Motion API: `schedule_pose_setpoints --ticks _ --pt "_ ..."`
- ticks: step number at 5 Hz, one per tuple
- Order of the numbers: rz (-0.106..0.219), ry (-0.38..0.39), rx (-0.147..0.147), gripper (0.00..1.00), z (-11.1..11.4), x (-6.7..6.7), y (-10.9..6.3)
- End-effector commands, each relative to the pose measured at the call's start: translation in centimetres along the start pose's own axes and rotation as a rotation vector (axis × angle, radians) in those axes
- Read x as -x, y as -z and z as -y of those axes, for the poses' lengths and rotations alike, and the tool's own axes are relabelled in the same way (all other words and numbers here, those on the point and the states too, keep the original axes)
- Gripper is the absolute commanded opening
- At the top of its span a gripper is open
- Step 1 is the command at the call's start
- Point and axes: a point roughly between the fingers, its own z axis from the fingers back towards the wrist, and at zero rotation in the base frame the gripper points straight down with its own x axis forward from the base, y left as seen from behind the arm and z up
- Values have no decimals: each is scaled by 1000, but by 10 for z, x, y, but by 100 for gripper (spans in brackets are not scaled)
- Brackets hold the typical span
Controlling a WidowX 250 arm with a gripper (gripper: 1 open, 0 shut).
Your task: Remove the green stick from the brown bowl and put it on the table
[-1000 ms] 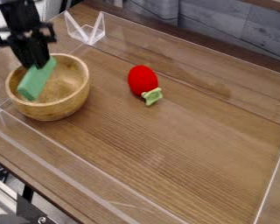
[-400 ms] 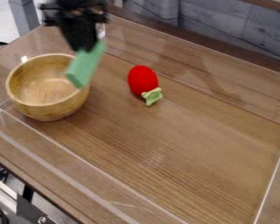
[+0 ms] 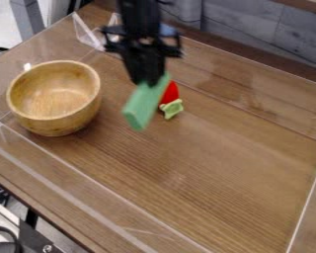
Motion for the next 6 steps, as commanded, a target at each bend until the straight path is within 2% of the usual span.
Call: schedule_pose_setpoints --ticks 1,6 --pt "61 -5 -19 0 -11 -1 -16" --pt "74 46 -34 0 -12 11 -17"
